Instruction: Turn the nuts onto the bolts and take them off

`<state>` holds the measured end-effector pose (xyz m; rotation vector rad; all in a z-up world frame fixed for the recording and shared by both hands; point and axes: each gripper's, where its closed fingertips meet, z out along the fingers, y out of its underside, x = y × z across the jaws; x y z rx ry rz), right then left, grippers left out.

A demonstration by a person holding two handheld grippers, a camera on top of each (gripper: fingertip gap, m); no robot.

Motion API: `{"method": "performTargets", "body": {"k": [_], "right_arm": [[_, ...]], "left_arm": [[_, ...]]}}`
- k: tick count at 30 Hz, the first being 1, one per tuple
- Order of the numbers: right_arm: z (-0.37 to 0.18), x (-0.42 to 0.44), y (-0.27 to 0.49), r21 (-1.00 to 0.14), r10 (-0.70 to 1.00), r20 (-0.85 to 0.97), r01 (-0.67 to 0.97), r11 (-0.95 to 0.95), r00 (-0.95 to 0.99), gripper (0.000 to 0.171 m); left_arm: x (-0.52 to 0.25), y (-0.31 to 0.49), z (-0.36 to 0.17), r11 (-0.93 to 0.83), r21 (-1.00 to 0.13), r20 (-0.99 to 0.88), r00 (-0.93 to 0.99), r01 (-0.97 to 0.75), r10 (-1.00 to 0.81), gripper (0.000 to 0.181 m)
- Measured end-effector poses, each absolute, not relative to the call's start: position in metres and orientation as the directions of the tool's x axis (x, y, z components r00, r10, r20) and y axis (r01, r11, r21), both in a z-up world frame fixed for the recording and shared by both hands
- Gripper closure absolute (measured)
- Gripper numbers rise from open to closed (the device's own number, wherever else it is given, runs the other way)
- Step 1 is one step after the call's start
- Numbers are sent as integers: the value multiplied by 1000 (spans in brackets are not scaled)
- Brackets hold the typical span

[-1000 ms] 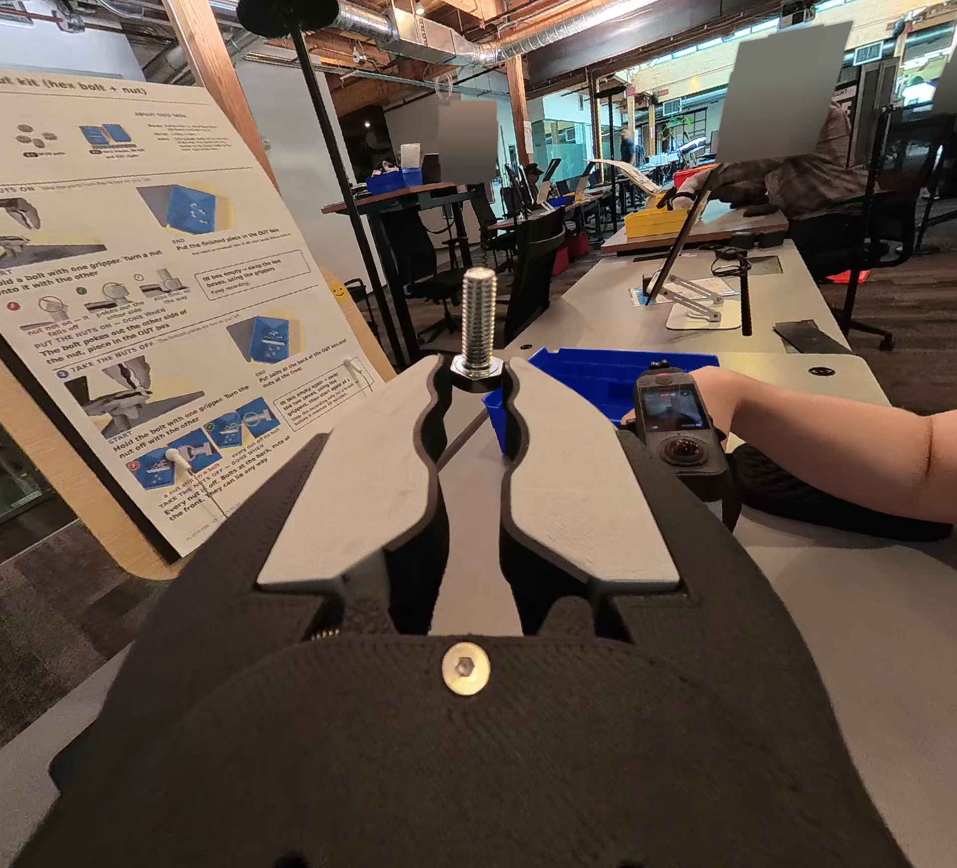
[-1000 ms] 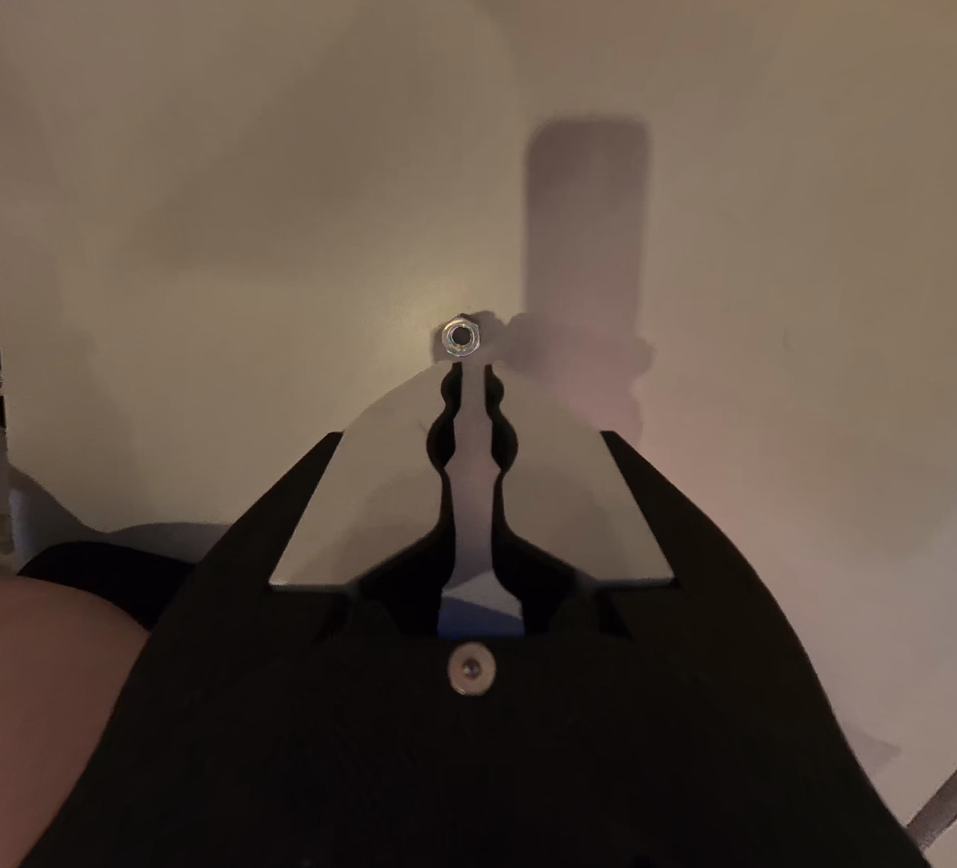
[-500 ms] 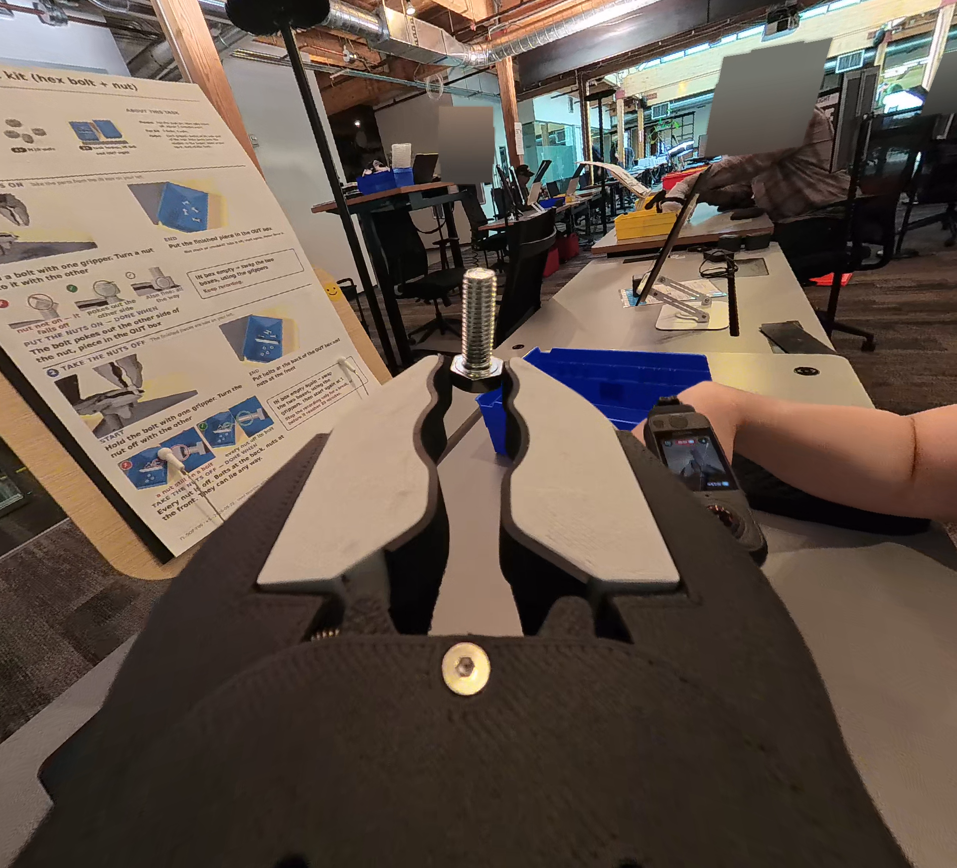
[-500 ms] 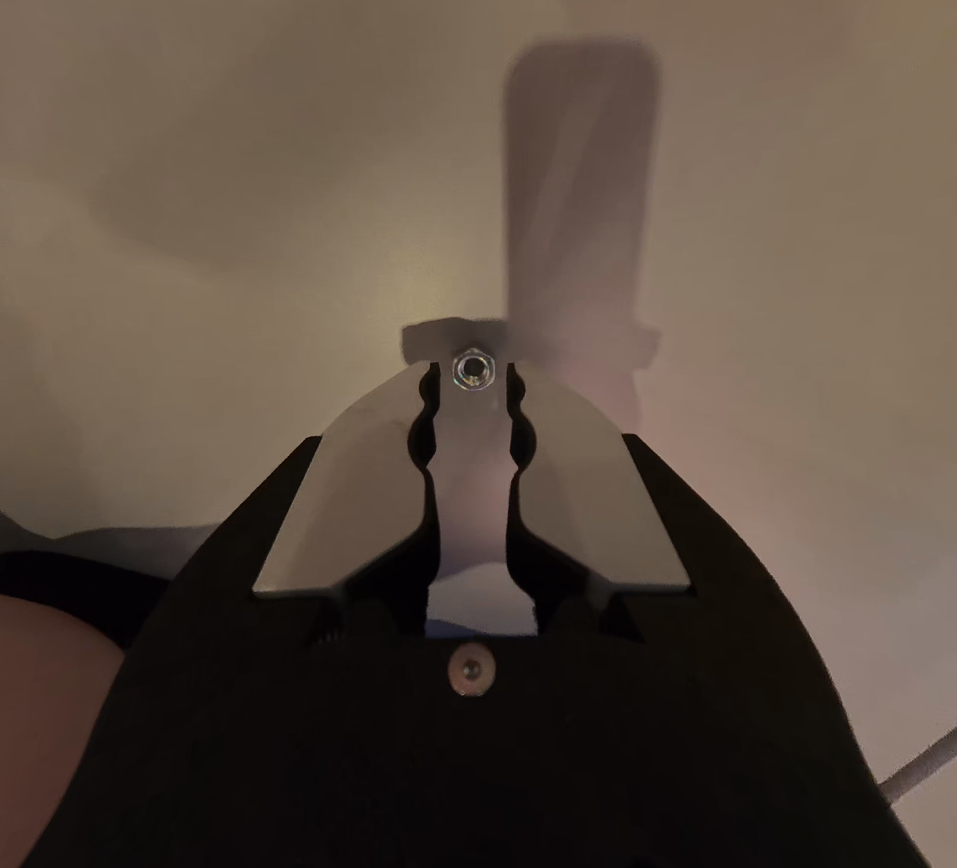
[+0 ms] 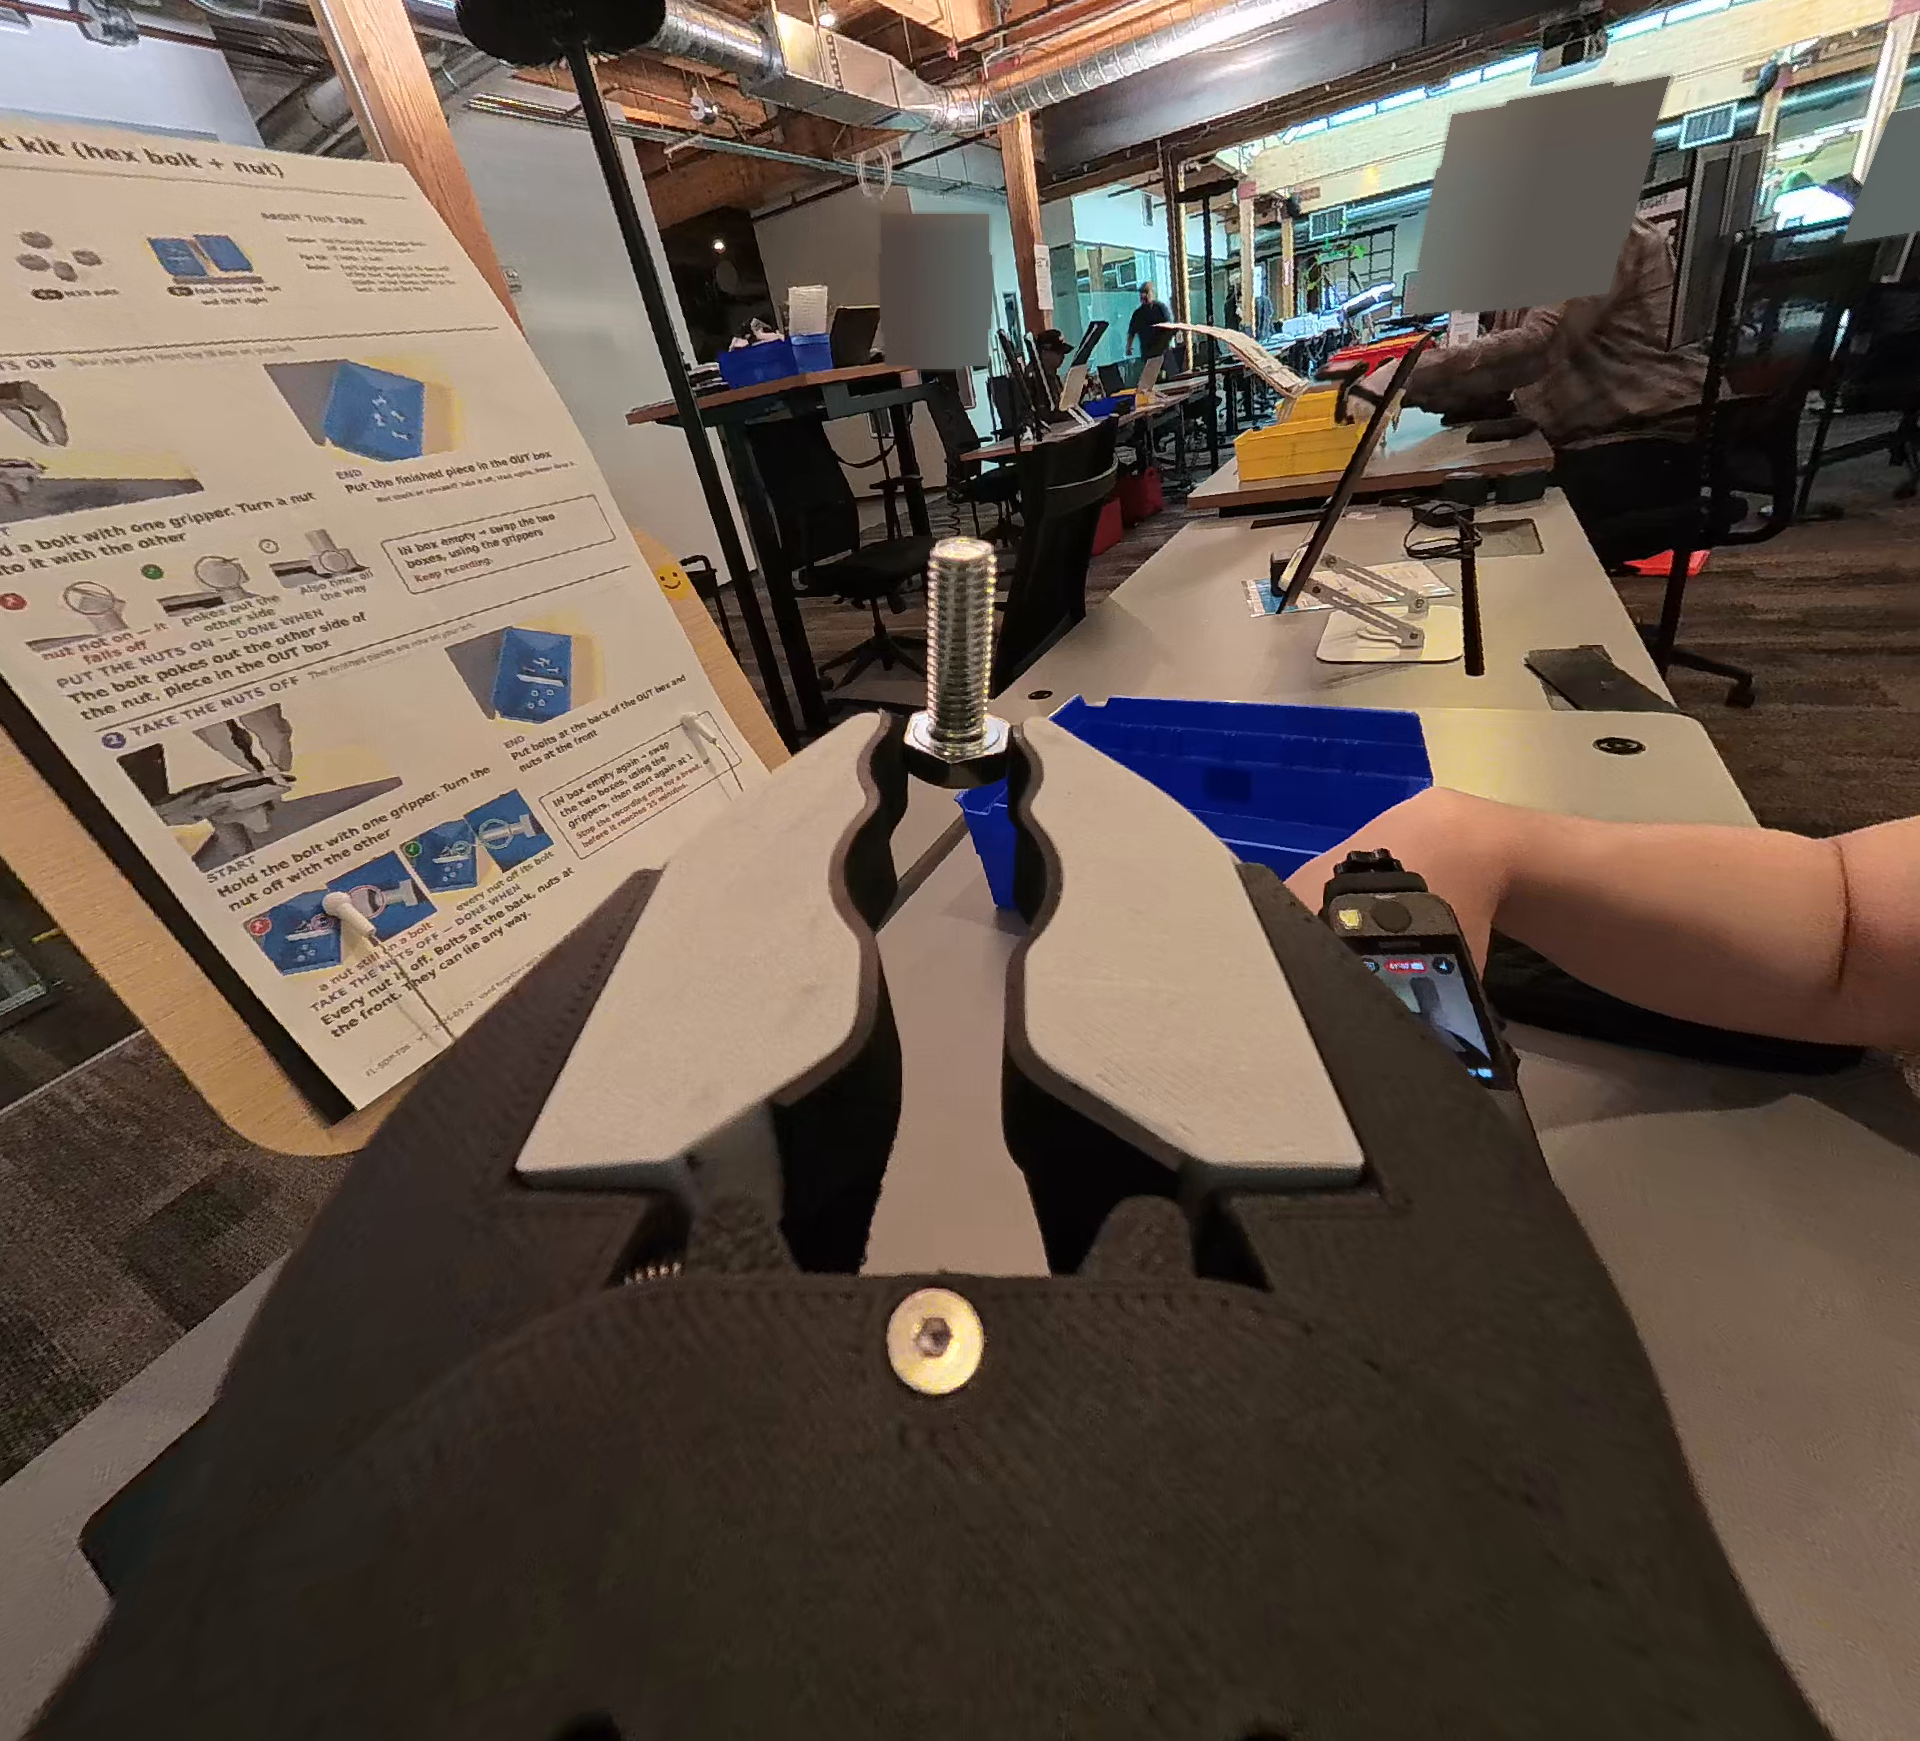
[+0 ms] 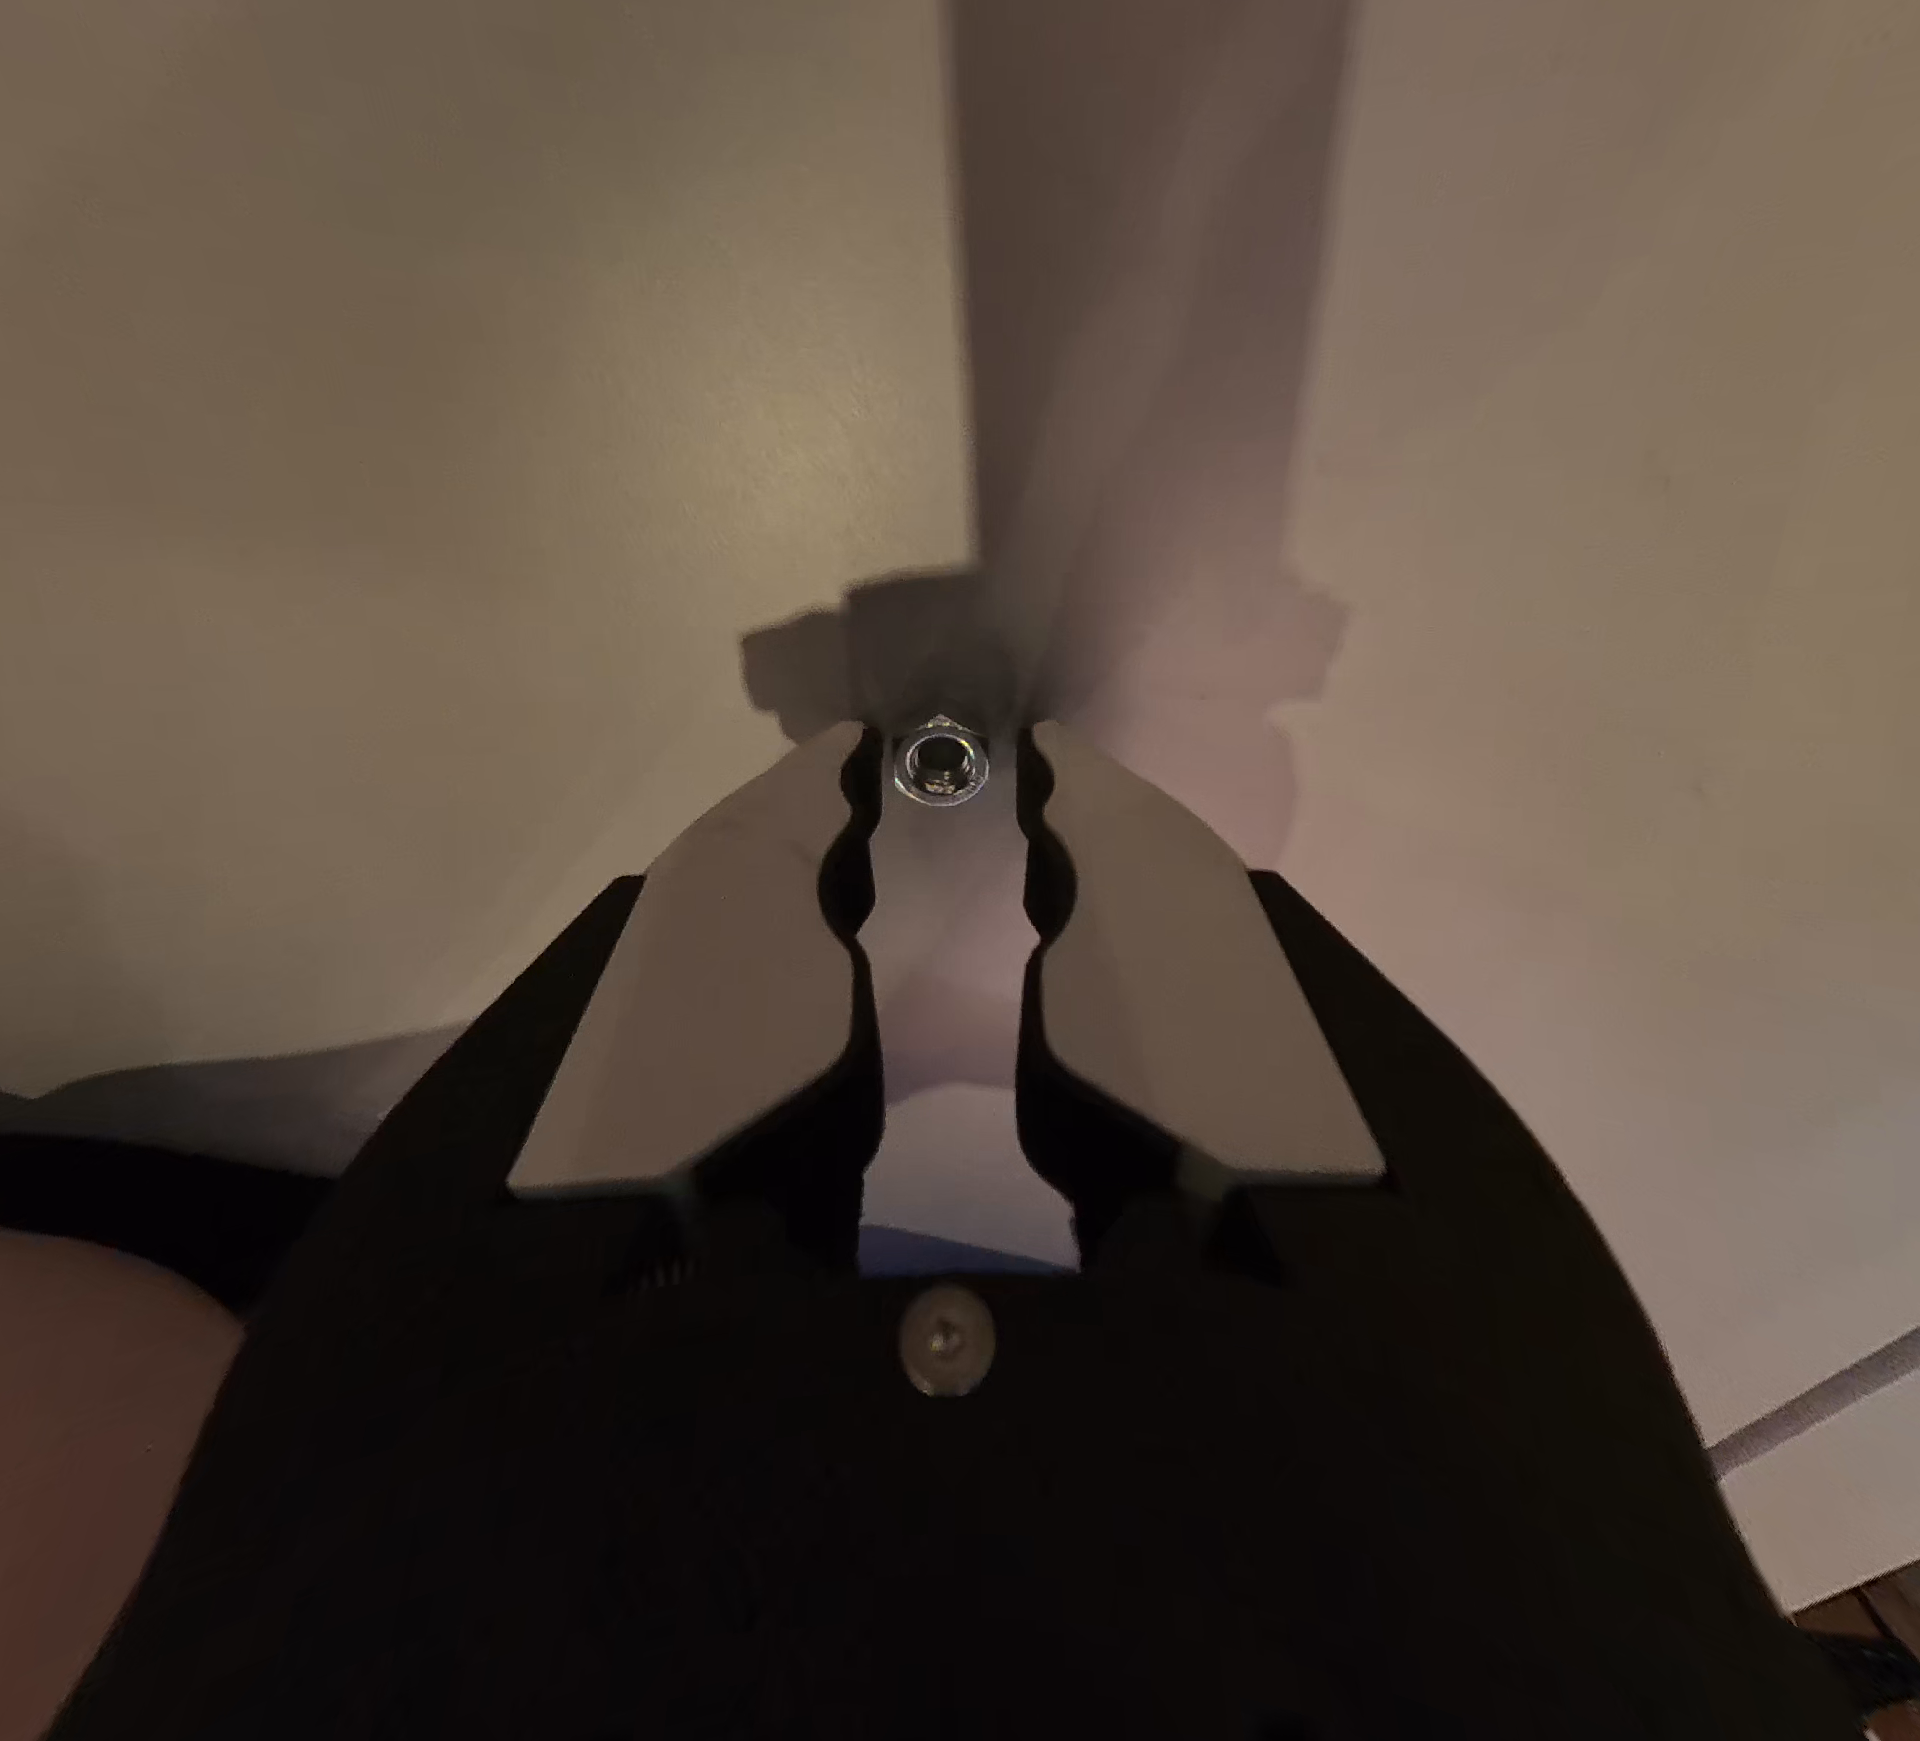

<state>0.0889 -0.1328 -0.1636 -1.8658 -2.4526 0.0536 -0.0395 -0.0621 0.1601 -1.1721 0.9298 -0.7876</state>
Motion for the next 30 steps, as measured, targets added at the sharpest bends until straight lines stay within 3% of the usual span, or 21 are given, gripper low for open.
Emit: {"method": "performTargets", "body": {"k": [30], "right_arm": [[-164,90,-132,-59,961,20,959,277,-277,152]], "left_arm": [[-40,-61,161,201,-978,-164,418,47,-893,163]]}}
